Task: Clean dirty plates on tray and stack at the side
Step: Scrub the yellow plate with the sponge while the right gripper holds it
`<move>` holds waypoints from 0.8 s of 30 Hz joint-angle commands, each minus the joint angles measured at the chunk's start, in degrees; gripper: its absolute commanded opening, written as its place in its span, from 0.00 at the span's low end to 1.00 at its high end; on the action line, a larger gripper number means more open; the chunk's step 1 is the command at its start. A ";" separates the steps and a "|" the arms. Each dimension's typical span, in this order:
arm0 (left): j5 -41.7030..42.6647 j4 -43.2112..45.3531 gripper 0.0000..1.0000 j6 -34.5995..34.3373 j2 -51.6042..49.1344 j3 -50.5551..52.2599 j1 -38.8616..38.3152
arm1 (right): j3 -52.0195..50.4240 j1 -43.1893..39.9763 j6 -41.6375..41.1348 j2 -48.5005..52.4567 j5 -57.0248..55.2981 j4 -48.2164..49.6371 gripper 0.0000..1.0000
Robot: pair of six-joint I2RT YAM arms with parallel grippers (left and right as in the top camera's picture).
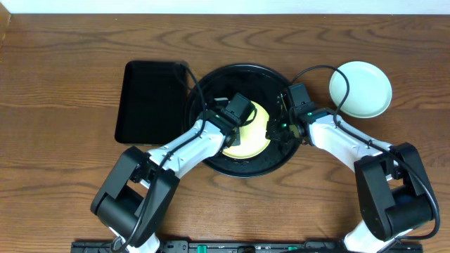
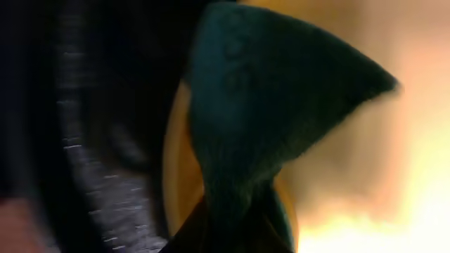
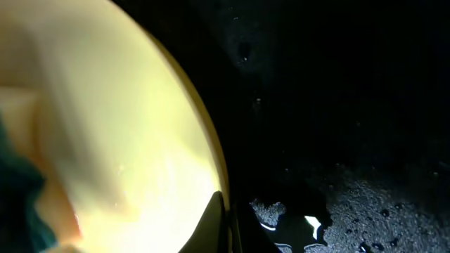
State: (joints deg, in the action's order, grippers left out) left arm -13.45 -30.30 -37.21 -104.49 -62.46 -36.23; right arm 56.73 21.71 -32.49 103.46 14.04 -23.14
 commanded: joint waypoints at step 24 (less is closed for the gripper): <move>-14.97 -2.51 0.08 2.03 21.81 -1.05 7.28 | 9.05 1.01 5.84 0.02 -1.79 -9.46 0.04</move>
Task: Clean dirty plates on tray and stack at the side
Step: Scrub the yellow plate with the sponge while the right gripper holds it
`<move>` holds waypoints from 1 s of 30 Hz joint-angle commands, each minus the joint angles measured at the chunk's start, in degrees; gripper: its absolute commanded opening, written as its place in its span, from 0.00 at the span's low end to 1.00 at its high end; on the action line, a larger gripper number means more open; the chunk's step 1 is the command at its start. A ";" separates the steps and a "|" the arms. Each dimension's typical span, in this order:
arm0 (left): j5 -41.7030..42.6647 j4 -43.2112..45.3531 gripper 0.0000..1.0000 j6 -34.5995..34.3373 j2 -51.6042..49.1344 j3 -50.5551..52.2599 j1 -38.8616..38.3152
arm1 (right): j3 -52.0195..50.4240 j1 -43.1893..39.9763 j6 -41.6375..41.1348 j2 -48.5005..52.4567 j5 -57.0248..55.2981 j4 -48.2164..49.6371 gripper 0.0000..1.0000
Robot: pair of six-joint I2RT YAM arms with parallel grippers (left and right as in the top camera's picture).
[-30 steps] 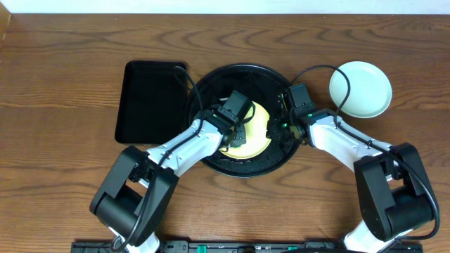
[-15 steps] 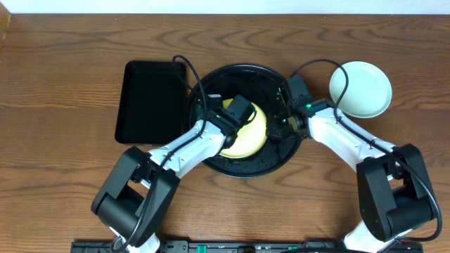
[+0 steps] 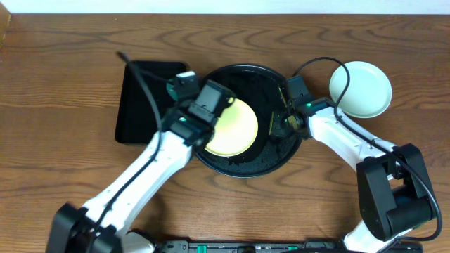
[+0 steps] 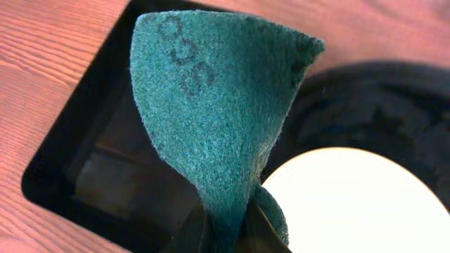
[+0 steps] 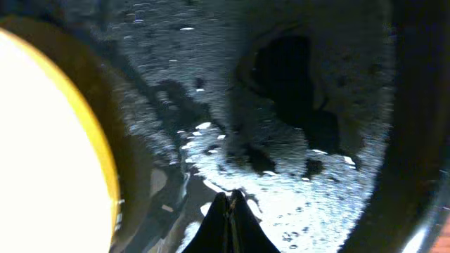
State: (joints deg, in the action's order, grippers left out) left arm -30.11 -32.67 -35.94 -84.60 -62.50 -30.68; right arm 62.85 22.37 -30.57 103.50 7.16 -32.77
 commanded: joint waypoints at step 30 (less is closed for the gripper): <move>29.11 5.27 0.08 8.09 -20.22 -0.57 6.86 | 9.46 4.72 0.37 11.08 3.85 2.67 0.44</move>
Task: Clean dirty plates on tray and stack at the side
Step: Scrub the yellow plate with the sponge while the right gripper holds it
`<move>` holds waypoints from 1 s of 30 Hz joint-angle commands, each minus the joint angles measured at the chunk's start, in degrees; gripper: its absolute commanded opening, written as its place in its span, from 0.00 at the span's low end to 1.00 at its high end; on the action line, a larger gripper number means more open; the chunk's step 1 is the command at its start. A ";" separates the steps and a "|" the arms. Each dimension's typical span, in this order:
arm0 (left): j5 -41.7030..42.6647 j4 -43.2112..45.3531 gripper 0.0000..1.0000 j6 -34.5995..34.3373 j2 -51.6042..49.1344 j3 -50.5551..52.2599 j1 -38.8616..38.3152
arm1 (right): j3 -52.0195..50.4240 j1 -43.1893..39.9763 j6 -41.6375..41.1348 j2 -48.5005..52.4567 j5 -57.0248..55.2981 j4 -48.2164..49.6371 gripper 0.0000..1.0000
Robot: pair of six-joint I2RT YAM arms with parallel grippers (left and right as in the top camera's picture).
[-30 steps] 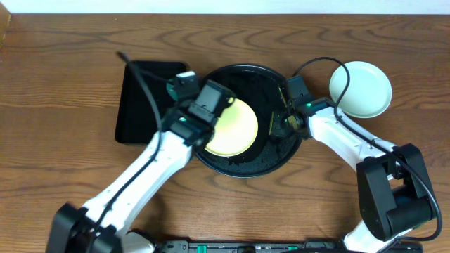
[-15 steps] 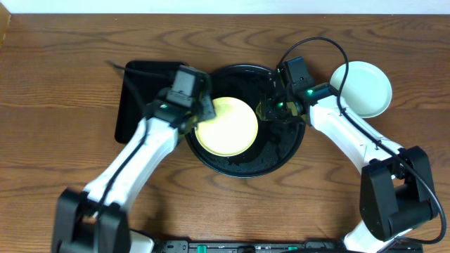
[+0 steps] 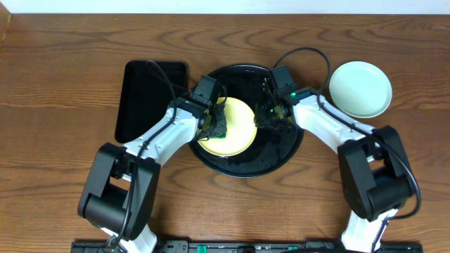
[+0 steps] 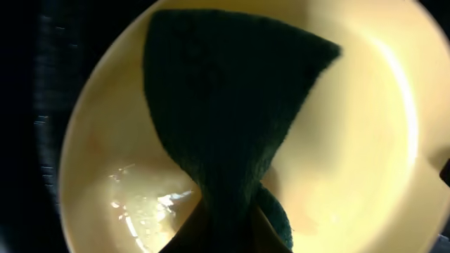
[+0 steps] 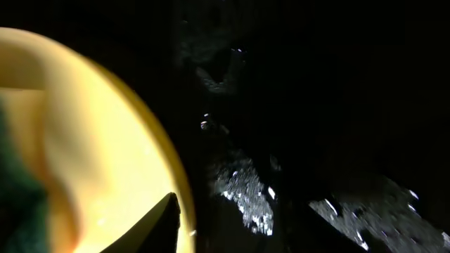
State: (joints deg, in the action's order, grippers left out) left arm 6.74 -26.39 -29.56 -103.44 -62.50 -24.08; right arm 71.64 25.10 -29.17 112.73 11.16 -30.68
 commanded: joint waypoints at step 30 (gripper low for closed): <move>-7.21 -0.42 0.08 4.28 -1.42 -0.50 0.00 | 6.34 3.06 -3.82 5.88 -9.70 -12.07 0.01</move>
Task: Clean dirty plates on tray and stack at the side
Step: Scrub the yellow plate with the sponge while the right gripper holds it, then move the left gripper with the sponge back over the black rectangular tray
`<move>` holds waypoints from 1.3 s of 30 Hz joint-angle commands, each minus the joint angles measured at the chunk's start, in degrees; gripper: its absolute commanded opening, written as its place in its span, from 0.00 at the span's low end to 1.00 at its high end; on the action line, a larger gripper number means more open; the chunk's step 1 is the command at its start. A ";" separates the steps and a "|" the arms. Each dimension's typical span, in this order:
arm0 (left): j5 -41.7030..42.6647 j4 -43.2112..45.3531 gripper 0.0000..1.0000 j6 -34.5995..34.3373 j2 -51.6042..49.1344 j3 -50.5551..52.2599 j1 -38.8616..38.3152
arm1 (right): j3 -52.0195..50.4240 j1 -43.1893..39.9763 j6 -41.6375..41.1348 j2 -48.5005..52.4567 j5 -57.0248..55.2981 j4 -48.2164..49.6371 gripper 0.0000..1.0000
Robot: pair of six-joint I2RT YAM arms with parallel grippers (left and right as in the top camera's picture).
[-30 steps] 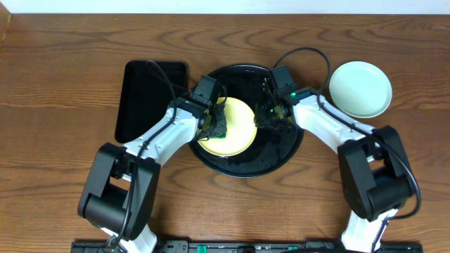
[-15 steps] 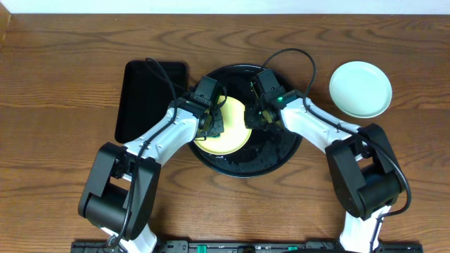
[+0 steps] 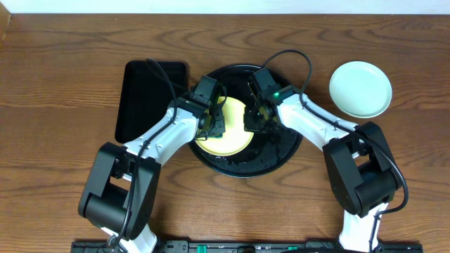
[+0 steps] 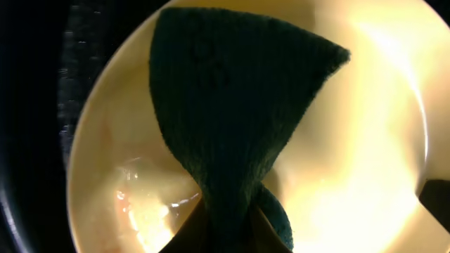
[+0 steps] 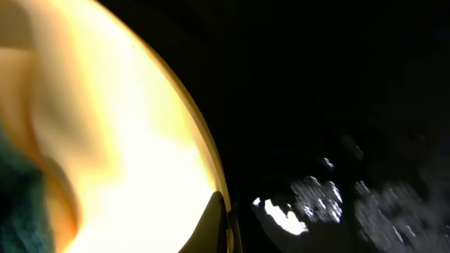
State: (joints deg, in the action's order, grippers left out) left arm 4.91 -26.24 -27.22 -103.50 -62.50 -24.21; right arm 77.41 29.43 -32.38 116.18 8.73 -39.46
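Observation:
A yellow plate (image 3: 232, 137) lies in the black round basin (image 3: 275, 145) at the table's middle. My left gripper (image 3: 215, 123) is shut on a dark green scouring pad (image 4: 232, 119), which is pressed against the plate's inner face (image 4: 365, 161). Wet smears glint on the plate beside the pad. My right gripper (image 3: 252, 118) is shut on the plate's right rim, and its fingertips (image 5: 219, 214) straddle the yellow edge (image 5: 197, 133). The basin floor (image 5: 302, 204) behind it is wet and glinting.
A black rectangular tray (image 3: 148, 98) sits left of the basin with nothing showing in it. A pale green plate (image 3: 360, 89) rests on the wooden table at the right. Both arms reach in from the near edge.
My right gripper has moved a little to the left and now pinches the plate's rim. The plate sits slightly further left. The left gripper and pad stay on the plate, almost unmoved.
First the pad was on the plate and my right gripper held its rim. Then the left gripper was raised with the pad near the tray, the plate lay flat, and the right was off it. After that the pad was back on the plate, and now the rim is held again.

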 commanded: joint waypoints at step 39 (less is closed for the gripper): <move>-8.94 -8.41 0.08 -1.99 21.97 -1.44 27.58 | 3.61 4.37 19.12 -29.53 -42.29 -9.92 0.01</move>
State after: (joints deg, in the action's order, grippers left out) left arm -9.21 -33.93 -28.64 -79.64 -64.88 1.65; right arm 80.31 32.03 -18.28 88.40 -22.04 -49.67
